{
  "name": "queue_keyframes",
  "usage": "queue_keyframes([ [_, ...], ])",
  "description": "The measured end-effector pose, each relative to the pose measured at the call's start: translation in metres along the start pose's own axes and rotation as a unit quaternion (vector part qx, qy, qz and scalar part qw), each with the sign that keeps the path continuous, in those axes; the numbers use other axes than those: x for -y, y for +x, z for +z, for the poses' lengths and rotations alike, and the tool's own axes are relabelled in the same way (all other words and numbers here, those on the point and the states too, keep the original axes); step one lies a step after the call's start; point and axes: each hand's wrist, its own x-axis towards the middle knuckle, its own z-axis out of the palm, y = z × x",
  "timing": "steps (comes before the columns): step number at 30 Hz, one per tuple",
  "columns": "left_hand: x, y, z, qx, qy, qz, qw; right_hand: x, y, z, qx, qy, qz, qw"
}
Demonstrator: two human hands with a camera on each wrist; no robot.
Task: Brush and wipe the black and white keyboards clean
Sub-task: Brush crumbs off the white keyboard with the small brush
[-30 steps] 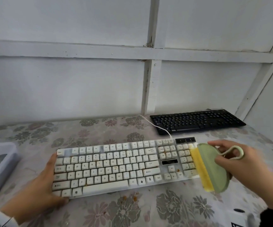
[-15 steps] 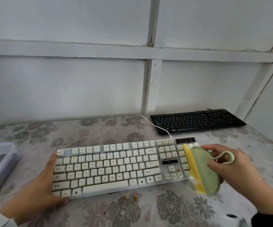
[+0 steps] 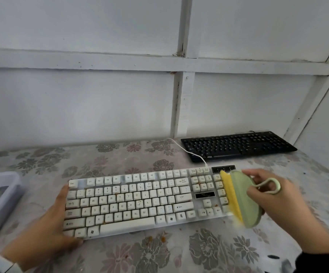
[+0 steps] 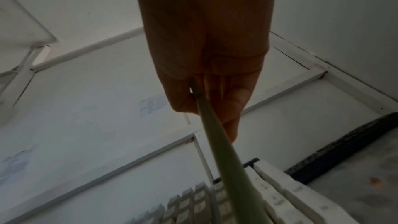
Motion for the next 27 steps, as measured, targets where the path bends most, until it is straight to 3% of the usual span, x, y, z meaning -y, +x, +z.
queue_keyframes([
  [3,0.000,0.001,0.001,0.002,-0.006,0.003,1.000,0.000,-0.008,-0.010,0.017,0.002,0.026,1.000],
  [10,-0.006,0.000,0.000,-0.008,-0.015,0.019,1.000,0.020,0.012,-0.013,-0.052,0.029,-0.043,0.997],
  [15,-0.007,0.000,-0.001,-0.006,-0.017,0.030,0.999,0.002,0.009,0.000,-0.022,0.013,0.004,1.000],
  [21,-0.014,-0.002,-0.001,-0.017,-0.002,0.038,0.999,0.004,-0.004,-0.022,0.051,-0.039,0.035,0.997],
  [27,-0.009,0.000,-0.001,-0.012,0.010,0.022,1.000,0.025,0.013,-0.020,-0.023,-0.008,-0.043,0.999],
])
